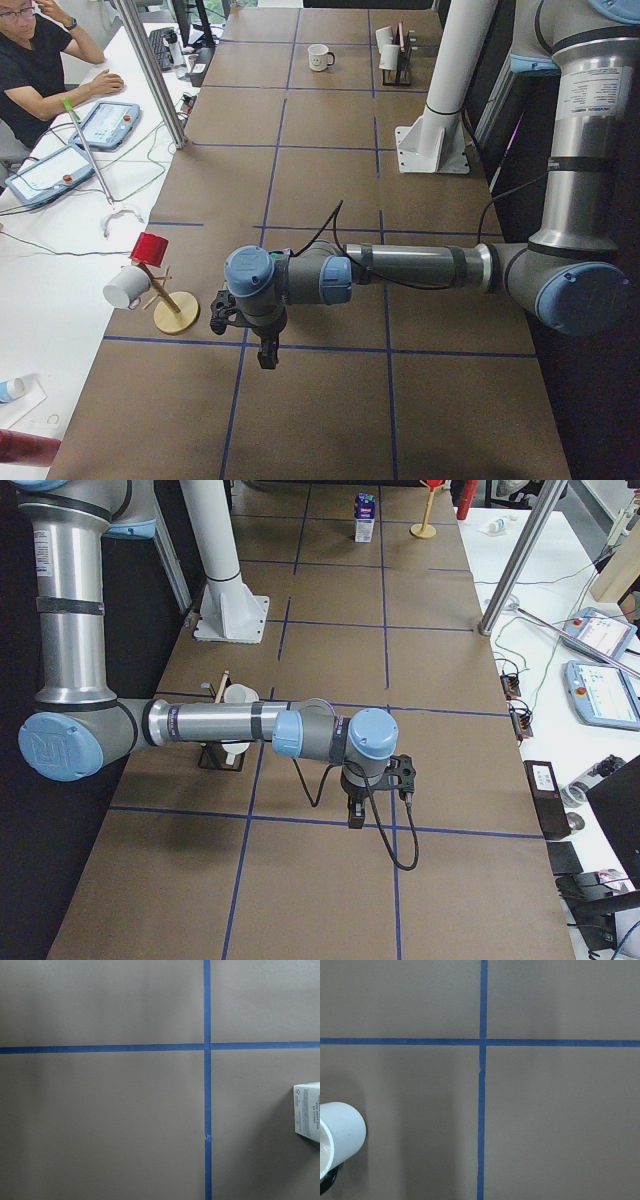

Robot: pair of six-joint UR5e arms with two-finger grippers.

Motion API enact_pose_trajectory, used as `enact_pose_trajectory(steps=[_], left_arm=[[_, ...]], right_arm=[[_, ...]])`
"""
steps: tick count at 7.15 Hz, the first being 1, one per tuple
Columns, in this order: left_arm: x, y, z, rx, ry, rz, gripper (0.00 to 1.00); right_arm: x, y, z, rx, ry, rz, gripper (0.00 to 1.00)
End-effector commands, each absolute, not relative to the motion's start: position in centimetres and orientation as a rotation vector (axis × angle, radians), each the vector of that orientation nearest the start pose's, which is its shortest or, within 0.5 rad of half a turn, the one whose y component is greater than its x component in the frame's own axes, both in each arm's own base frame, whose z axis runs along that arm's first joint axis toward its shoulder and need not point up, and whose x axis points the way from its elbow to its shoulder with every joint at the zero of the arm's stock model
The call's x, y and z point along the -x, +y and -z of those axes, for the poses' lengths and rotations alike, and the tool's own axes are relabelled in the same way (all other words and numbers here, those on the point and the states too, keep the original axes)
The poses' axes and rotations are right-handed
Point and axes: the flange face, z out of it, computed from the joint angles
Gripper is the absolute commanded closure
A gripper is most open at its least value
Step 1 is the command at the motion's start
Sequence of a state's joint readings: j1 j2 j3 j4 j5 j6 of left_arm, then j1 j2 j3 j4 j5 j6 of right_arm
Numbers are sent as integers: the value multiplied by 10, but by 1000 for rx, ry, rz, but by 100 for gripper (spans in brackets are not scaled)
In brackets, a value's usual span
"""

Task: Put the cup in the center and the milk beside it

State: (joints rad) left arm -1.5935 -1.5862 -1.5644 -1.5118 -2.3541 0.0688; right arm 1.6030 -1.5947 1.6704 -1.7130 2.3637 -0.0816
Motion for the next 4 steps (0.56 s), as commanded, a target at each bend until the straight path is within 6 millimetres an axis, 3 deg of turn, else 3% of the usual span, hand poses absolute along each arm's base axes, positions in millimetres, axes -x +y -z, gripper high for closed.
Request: enact_pose_trajectory(steps=[1,2,3,4], left_arm=[[74,-494,-650,-4,784,-28,0],[74,-495,-645,-13,784,-29,0],[75,-496,-639,-23,782,-32,0],[75,-496,-638,-27,780,-34,0]], right_arm=[[-78,-485,-606,-42,-787,53,0],[-69,-493,-587,-64,-780,79,0],[-42,-497,-586,-48,-791,127,0],[-36,-493,-585,-30,-794,93,0]])
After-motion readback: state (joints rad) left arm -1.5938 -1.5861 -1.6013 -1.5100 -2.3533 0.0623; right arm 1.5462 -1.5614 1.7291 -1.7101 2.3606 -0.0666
